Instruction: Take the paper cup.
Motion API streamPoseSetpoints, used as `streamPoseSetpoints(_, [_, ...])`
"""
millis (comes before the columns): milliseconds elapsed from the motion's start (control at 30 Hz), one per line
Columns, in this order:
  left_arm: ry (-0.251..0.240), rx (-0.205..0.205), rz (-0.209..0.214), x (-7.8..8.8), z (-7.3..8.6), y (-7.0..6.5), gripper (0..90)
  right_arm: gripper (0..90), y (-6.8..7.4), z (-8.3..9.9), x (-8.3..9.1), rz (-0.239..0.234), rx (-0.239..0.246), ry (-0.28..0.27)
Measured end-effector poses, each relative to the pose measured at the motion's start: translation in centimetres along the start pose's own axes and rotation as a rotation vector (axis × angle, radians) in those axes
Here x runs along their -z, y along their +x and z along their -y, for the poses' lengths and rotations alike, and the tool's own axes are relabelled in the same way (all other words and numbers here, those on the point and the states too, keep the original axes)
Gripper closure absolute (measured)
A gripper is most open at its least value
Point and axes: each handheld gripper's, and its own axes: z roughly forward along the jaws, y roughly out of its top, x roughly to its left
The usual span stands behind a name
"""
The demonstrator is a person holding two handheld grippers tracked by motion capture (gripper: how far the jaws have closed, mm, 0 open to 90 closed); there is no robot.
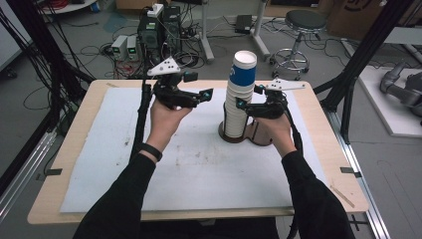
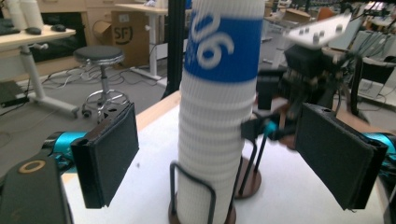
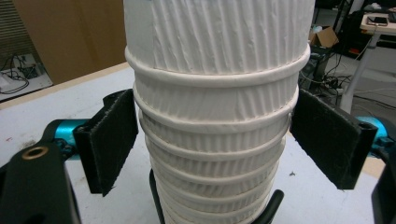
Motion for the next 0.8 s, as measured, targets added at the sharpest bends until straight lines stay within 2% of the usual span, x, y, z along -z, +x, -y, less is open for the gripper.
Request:
streamPoseSetpoints(33, [0.000,0.000,0.000,0.0,0.0,0.0,14.0,16.0,0.0,0.0,0.0,0.000,0.000,0.000])
streamPoseSetpoints(133, [-0.028,0.011,0.009,-1.3,-1.6,0.0,14.0,16.0,0.0,0.0,0.0,0.000,0.000,-0.001])
streamPoseSetpoints(233, [-0.030,0.006,0.022,-1.9,-2.3,0.1,14.0,16.0,0.0,0.0,0.0,0.000,0.000,-0.001])
streamPoseSetpoints(300, [-0.026,-0.001,0.031,-3.1,-3.2,0.0,14.0,16.1,0.0,0.0,0.0,0.000,0.001,-0.001])
streamPoseSetpoints(433, [-0.040,-0.001,0.033,-4.4,-3.9,0.0,14.0,16.0,0.0,0.0,0.0,0.002,0.000,-0.001])
streamPoseSetpoints(467, [-0.037,-0.003,0.045,-5.3,-4.4,0.0,14.0,16.0,0.1,0.0,0.0,0.006,-0.002,-0.002])
streamPoseSetpoints(600, [-0.028,-0.015,0.048,-6.6,-4.9,-0.2,14.0,16.1,0.2,0.0,-0.1,0.007,-0.005,-0.003])
streamPoseSetpoints(633, [-0.016,-0.007,0.056,-7.4,-5.1,-0.2,14.0,16.1,0.2,0.0,-0.1,0.008,-0.004,-0.003])
streamPoseSetpoints(700, [-0.013,-0.005,0.057,-7.8,-5.1,-0.2,14.0,16.1,0.2,0.0,-0.1,0.007,-0.005,-0.002])
streamPoseSetpoints(733, [-0.011,0.023,0.076,-8.5,-5.1,0.0,14.0,16.1,0.1,0.0,0.0,0.007,-0.002,0.000])
streamPoseSetpoints(767, [-0.011,0.023,0.076,-8.5,-5.1,0.0,14.0,16.1,0.1,0.0,0.0,0.007,0.002,-0.001])
streamPoseSetpoints(800, [0.000,0.041,0.086,-9.1,-5.1,0.2,14.0,16.0,0.1,0.0,0.1,0.007,0.002,0.001])
